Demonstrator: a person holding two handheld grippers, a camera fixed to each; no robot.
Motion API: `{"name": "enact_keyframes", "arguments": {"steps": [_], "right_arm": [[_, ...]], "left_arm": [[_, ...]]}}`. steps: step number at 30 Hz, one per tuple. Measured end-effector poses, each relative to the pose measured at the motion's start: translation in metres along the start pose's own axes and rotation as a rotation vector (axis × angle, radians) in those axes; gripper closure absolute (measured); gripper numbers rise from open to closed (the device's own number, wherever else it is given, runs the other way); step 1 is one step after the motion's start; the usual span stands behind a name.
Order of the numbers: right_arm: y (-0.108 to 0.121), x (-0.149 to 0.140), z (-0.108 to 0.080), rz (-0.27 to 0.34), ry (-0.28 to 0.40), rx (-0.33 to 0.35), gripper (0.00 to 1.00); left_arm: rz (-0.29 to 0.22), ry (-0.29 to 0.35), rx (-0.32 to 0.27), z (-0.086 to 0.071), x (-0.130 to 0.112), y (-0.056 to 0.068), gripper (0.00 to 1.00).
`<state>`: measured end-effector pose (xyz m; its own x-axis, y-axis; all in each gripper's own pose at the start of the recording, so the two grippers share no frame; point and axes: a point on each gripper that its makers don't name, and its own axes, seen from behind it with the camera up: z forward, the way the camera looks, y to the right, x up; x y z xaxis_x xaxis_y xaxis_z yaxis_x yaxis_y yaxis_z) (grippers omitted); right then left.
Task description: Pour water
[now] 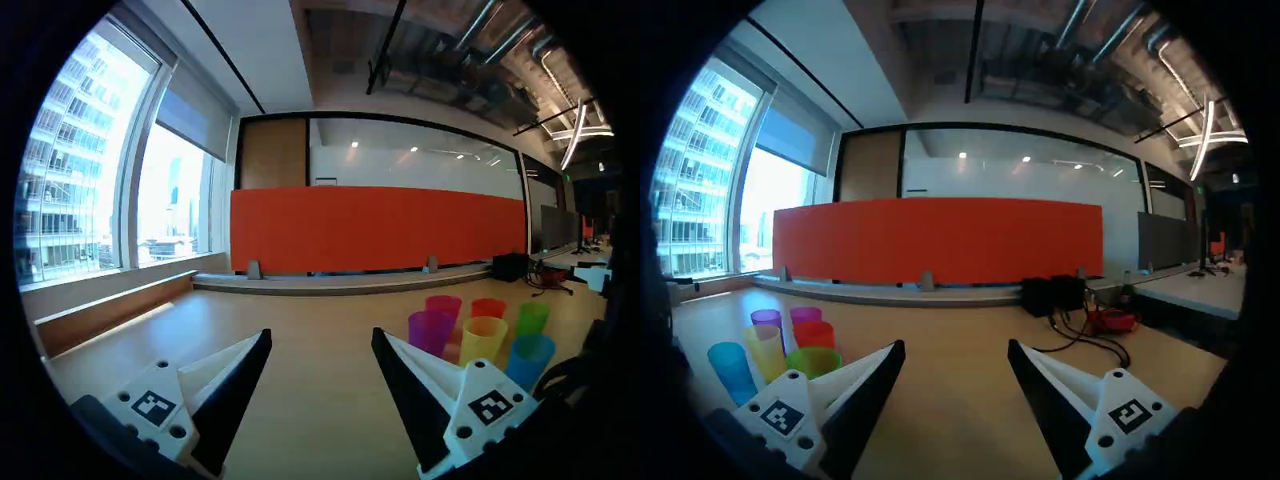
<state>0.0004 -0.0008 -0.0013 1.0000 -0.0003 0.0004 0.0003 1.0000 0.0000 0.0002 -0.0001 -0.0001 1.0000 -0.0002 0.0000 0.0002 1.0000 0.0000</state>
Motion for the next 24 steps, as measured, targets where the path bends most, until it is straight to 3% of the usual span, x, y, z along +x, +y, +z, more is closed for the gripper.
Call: {"name": "enact_keyframes", "arguments": {"steps": [17, 24], "right_arm": [[-0.0013, -0.0003, 0.0015, -0.005, 0.001, 0.003, 0.01], [-0.0035, 0.0001, 0.0017, -0.019, -0.015, 0.012, 0.01]], "left_arm": [[-0.003, -0.002, -0.001, 0.0005, -0.0011, -0.0005, 0.07], [-0.027, -0.017, 0.0, 0.0016, 0.0017, -0.0023, 0.08]]}}
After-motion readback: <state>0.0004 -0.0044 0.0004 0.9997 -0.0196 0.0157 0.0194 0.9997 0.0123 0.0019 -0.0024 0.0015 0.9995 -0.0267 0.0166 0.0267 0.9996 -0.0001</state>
